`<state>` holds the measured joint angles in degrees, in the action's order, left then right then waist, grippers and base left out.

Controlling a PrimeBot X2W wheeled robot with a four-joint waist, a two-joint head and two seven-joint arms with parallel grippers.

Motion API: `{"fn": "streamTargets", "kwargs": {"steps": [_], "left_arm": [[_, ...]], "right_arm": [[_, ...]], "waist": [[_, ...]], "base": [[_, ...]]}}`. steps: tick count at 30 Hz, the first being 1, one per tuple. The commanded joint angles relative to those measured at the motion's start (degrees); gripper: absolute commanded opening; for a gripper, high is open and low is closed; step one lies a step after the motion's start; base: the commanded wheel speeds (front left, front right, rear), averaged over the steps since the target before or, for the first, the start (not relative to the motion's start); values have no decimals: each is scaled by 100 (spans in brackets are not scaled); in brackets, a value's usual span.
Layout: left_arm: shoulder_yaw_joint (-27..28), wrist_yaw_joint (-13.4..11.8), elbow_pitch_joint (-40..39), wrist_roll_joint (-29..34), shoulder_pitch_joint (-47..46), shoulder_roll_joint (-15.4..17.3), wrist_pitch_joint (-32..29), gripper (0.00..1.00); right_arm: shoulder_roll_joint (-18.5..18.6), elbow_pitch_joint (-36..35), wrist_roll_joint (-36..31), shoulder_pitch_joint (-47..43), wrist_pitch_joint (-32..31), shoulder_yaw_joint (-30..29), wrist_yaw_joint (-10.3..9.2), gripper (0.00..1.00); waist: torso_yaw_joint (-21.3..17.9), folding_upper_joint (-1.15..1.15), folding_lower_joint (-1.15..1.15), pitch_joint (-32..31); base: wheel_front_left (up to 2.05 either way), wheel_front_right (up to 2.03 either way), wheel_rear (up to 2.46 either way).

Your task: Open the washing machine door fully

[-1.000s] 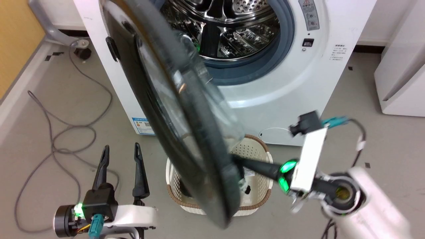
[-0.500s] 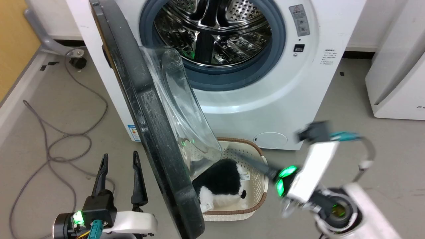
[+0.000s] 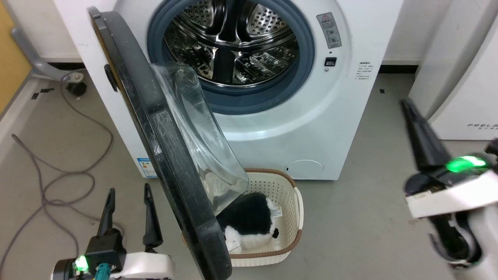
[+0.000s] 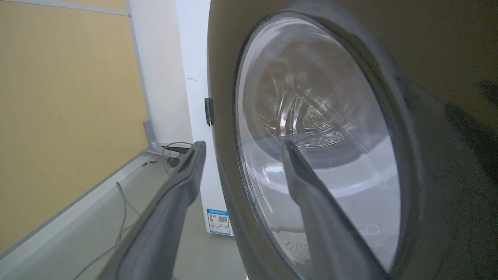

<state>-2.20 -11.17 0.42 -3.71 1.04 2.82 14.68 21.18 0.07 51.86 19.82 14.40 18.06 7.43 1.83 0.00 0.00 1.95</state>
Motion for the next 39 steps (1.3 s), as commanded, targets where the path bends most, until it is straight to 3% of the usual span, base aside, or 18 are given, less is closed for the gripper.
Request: {"fn": "streamTargets", "kwargs": {"steps": [1, 5, 8, 13, 20, 21, 22, 23, 32, 33, 34, 39], "left_arm": [[70, -12, -17, 3, 95, 6, 32, 100], [157, 6, -44, 19, 145, 6, 32, 100], [170, 12, -56, 32, 159, 6, 32, 100], [141, 38, -47, 30, 173, 6, 32, 100], [98, 42, -16, 12, 195, 6, 32, 100], [91, 42, -10, 8, 197, 6, 32, 100], [85, 42, -5, 2, 197, 6, 32, 100], [81, 43, 0, 1, 197, 6, 32, 100], [121, -8, -1, -51, 219, 6, 32, 100], [126, -8, 9, -58, 222, 6, 32, 38], [147, -18, -3, -66, 217, 6, 32, 0], [373, 39, -261, -11, 52, 10, 32, 0]], "right_arm": [[68, 89, -839, -162, 50, -249, 6, 0], [-304, -188, -2775, -567, 57, -1135, 6, 0], [-629, -310, -3720, -997, 58, -1496, 6, 0], [-1189, -252, -4133, -1721, 59, -1826, 6, 0], [-1558, -28, -4255, -2275, 59, -1902, 6, 0], [-1597, 20, -4263, -2328, 59, -1905, 6, 5], [-1623, 50, -4305, -2361, 59, -1904, 6, 64], [-1641, 68, -4365, -2388, 59, -1883, 6, 100], [-1776, 52, -4667, -2457, 60, -2050, 6, 100], [-1784, 50, -4678, -2464, 60, -2065, 6, 100], [-1791, 52, -4696, -2473, 60, -2078, 6, 100], [-1813, 46, -4793, -2504, 60, -2096, 6, 100]], "waist": [[-41, 0, 0, -42], [-76, 0, 0, -56], [-77, 0, 0, -69], [-44, 0, 0, -101], [-19, 0, 0, -130], [-14, 0, 0, -135], [-9, 0, 0, -137], [-6, 0, 0, -141], [-13, 0, 0, -160], [-14, 0, 0, -164], [-15, 0, 0, -166], [6, 0, 0, -182]], "base": [[0, 0, 0], [0, 0, 0], [0, 0, 0], [0, 0, 0], [0, 0, 0], [0, 0, 0], [0, 0, 0], [0, 0, 0], [0, 0, 0], [0, 0, 0], [0, 0, 0], [0, 0, 0]]}}
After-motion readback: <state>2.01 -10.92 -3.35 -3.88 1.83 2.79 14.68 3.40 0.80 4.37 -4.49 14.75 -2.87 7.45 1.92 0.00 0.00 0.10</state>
